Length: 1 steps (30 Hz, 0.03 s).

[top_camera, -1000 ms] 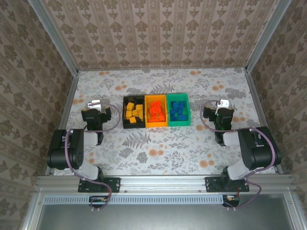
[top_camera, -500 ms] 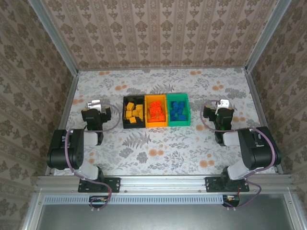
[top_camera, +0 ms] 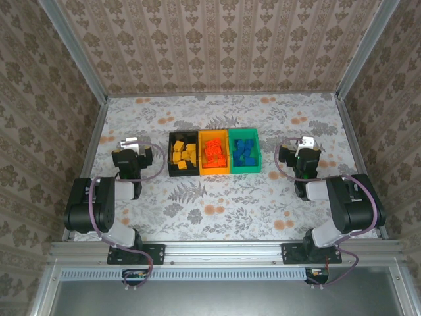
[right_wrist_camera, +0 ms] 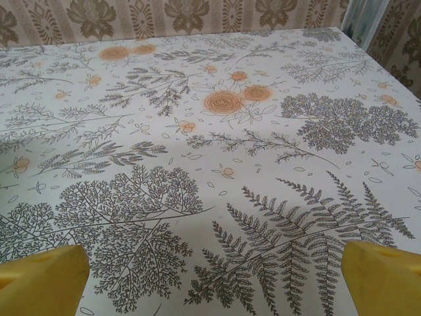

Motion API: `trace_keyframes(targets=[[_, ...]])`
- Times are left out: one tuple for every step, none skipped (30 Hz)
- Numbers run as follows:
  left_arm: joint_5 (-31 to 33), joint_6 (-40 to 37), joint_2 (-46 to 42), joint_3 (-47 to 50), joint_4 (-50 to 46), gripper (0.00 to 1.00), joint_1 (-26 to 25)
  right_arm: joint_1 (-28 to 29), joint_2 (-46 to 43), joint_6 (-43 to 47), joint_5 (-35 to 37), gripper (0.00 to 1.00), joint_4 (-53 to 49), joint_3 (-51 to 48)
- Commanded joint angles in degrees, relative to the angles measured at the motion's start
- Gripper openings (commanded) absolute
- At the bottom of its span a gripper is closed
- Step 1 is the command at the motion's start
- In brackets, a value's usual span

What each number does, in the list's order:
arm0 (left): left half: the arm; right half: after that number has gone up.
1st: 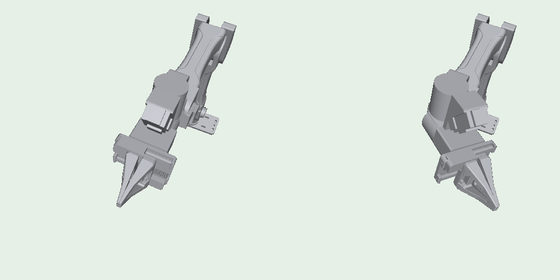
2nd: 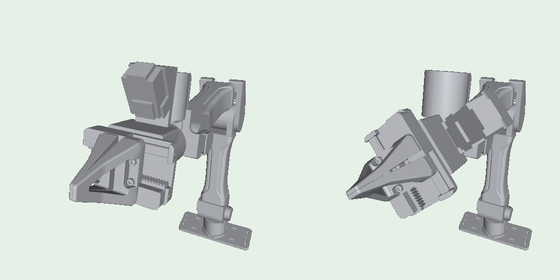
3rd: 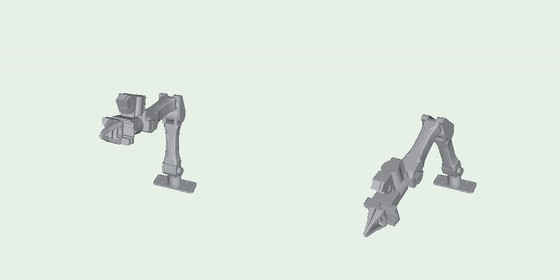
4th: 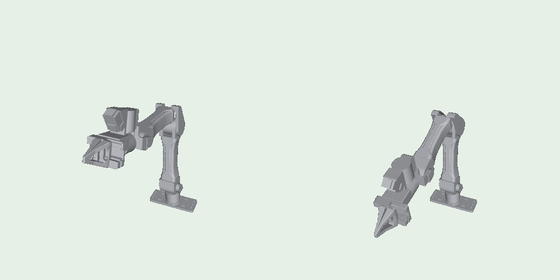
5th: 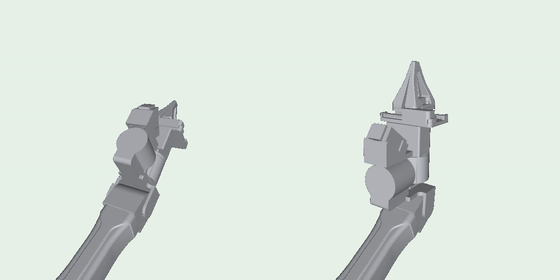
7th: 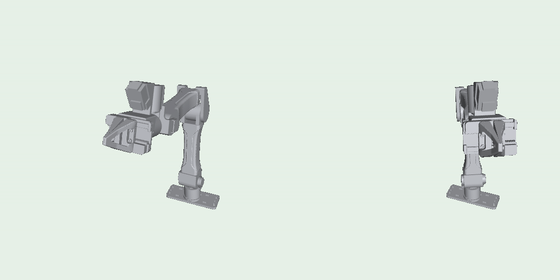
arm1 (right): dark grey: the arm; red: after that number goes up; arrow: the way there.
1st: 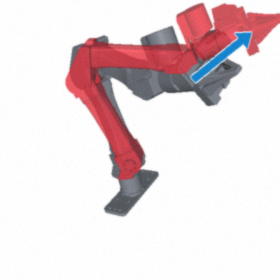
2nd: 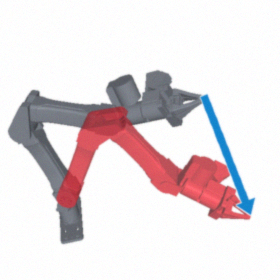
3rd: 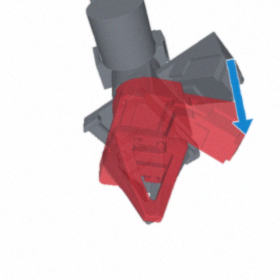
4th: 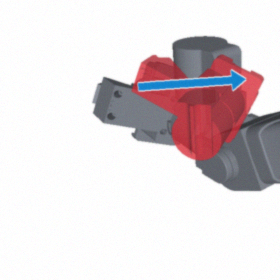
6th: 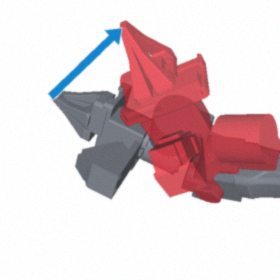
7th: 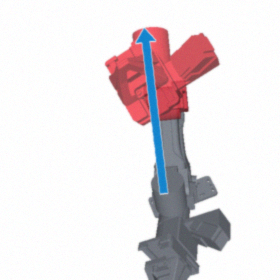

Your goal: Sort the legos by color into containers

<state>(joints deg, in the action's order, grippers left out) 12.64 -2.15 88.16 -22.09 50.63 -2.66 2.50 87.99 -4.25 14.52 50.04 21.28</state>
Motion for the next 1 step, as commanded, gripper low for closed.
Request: trace_keyframes(targets=[[-0.69, 0.58, 0.32, 0.18, 1.53, 1.0, -0.4, -0.04, -0.4, -0.14, 0.55, 1.0, 1.72, 0.56]])
